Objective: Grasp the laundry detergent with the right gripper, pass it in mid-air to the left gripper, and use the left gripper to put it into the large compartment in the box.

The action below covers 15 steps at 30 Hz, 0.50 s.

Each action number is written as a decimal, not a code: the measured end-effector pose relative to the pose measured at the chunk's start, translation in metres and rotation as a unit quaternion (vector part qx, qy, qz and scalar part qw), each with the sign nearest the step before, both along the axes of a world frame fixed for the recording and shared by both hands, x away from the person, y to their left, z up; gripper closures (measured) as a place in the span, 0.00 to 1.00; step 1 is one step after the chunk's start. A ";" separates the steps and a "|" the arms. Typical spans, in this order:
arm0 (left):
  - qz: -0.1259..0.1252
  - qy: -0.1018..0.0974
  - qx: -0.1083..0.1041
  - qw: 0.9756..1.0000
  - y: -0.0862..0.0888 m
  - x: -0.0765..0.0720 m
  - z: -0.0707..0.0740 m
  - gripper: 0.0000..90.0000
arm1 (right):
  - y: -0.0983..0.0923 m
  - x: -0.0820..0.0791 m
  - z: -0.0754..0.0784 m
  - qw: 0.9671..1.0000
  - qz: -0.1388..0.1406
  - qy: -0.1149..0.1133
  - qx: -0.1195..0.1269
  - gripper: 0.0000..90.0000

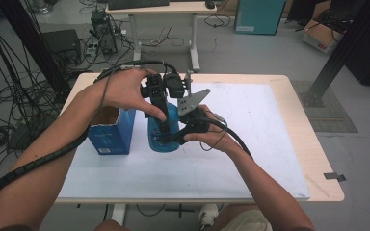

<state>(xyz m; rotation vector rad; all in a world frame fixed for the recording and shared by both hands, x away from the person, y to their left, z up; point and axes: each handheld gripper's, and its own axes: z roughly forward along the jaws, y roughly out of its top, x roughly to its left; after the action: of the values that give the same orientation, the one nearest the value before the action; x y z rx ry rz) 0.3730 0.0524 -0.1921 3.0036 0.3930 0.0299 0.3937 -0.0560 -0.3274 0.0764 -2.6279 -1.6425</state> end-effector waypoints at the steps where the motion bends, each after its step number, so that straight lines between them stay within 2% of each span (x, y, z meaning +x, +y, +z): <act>1: -0.001 0.002 0.002 1.000 0.000 0.000 0.001 0.07 | 0.000 0.000 0.000 1.000 0.000 0.001 0.000 0.47; 7: -0.001 -0.002 0.002 1.000 -0.001 0.000 0.001 0.07 | 0.000 0.000 0.000 1.000 0.000 0.000 0.000 0.47; 8: -0.002 0.003 0.005 1.000 -0.001 0.001 0.002 0.07 | 0.000 0.000 0.001 1.000 0.000 0.000 0.000 0.47; 13: -0.001 -0.005 -0.002 1.000 0.000 0.000 0.001 0.07 | -0.002 0.000 0.003 1.000 0.000 0.000 0.002 0.47; 14: -0.003 0.000 0.003 1.000 0.000 0.001 0.002 0.07 | -0.002 0.000 0.003 1.000 0.000 0.000 0.002 0.47; 15: 0.000 -0.004 -0.002 1.000 0.000 0.000 0.001 0.07 | -0.002 0.000 0.003 1.000 0.002 0.003 0.003 0.47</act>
<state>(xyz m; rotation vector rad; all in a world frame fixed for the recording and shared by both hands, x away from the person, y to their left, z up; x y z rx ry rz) 0.3728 0.0523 -0.1906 2.9987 0.3918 0.0405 0.3933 -0.0581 -0.3245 0.0776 -2.6168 -1.6452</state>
